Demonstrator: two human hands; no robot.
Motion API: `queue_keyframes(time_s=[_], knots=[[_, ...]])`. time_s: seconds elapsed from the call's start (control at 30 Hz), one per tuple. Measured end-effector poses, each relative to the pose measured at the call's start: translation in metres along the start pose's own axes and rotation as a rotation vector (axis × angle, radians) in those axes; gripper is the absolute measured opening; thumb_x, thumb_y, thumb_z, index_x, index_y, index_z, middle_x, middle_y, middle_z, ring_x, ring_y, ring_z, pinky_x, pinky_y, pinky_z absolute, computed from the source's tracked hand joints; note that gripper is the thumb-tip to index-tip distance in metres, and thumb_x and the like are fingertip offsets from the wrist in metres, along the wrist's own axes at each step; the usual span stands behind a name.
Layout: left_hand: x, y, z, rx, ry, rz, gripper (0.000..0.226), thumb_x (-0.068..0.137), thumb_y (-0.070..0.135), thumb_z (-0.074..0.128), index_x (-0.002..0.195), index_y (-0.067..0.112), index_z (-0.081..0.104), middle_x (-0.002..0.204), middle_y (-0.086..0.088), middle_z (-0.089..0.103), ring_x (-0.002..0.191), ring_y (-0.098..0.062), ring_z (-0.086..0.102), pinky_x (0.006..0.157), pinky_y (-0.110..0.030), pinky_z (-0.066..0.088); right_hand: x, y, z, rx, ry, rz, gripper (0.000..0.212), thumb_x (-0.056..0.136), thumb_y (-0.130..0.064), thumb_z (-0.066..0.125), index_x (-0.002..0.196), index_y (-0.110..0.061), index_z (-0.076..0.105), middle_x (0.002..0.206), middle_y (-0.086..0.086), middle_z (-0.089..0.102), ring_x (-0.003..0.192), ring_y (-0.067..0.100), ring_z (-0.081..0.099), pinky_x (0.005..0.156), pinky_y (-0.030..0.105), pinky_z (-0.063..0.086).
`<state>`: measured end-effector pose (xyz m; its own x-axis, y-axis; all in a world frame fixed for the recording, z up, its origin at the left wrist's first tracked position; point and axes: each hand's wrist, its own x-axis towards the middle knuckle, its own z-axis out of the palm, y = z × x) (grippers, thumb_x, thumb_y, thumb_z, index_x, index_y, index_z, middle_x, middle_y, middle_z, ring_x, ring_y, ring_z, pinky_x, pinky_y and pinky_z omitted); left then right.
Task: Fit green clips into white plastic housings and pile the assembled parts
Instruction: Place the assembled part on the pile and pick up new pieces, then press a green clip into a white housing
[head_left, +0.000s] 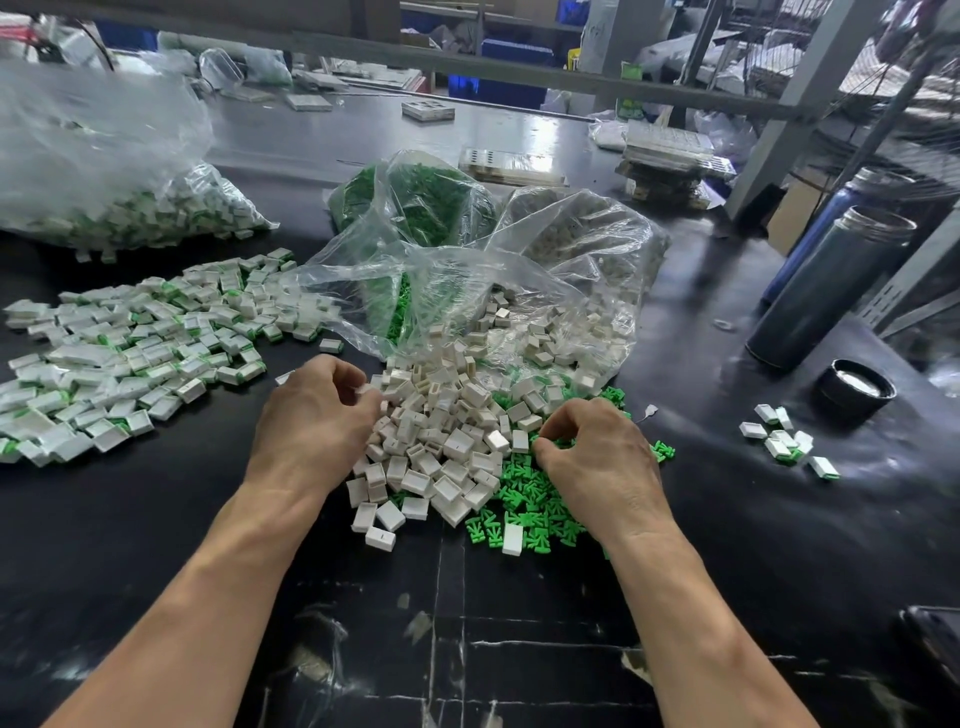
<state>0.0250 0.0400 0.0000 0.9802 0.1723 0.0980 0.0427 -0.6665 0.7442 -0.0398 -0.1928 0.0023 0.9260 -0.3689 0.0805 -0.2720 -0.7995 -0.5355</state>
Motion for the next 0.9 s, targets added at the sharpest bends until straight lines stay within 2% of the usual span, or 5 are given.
queue_keyframes(time_s=[0.13, 0.23, 0.43, 0.7, 0.9], knots=[[-0.009, 0.007, -0.003, -0.141, 0.047, 0.164, 0.014, 0.096, 0.031, 0.069, 0.107, 0.029, 0.06, 0.093, 0.015, 0.065, 0.082, -0.001, 0.065, 0.07, -0.024, 0.056, -0.002, -0.001, 0.0, 0.136, 0.075, -0.03, 0.011, 0.091, -0.03, 0.075, 0.086, -0.029, 0.065, 0.089, -0.014, 0.059, 0.089, 0.013, 0.059, 0.078, 0.031, 0.048], [-0.018, 0.018, -0.001, -0.299, -0.054, 0.223, 0.02, 0.094, 0.021, 0.072, 0.112, 0.026, 0.063, 0.098, 0.011, 0.067, 0.084, 0.0, 0.066, 0.067, -0.012, 0.053, -0.002, -0.004, 0.0, 0.277, 0.116, -0.042, 0.01, 0.092, -0.027, 0.073, 0.087, -0.027, 0.064, 0.082, -0.012, 0.065, 0.081, 0.011, 0.064, 0.076, 0.034, 0.055], [-0.036, 0.035, 0.009, -0.611, -0.268, 0.197, 0.025, 0.092, 0.012, 0.071, 0.111, 0.027, 0.068, 0.101, 0.002, 0.072, 0.09, -0.009, 0.069, 0.077, -0.02, 0.057, -0.008, -0.01, 0.003, 0.647, 0.092, -0.098, 0.013, 0.092, -0.02, 0.075, 0.095, -0.031, 0.068, 0.086, -0.013, 0.07, 0.081, -0.006, 0.064, 0.069, 0.007, 0.048], [-0.041, 0.039, 0.016, -0.626, -0.268, 0.254, 0.017, 0.094, 0.013, 0.072, 0.104, 0.026, 0.073, 0.099, 0.006, 0.075, 0.093, -0.014, 0.07, 0.086, -0.029, 0.059, -0.011, -0.018, 0.013, 0.903, 0.007, -0.18, 0.02, 0.094, -0.013, 0.075, 0.096, -0.033, 0.072, 0.092, -0.005, 0.074, 0.084, 0.013, 0.07, 0.071, 0.036, 0.06], [-0.043, 0.04, 0.02, -0.658, -0.32, 0.276, 0.02, 0.093, 0.007, 0.072, 0.103, 0.024, 0.075, 0.098, 0.005, 0.076, 0.09, -0.009, 0.07, 0.077, -0.023, 0.054, -0.016, -0.023, 0.011, 0.971, -0.001, -0.281, 0.029, 0.095, -0.008, 0.071, 0.096, -0.036, 0.075, 0.088, -0.005, 0.074, 0.077, 0.017, 0.068, 0.06, 0.027, 0.057]])
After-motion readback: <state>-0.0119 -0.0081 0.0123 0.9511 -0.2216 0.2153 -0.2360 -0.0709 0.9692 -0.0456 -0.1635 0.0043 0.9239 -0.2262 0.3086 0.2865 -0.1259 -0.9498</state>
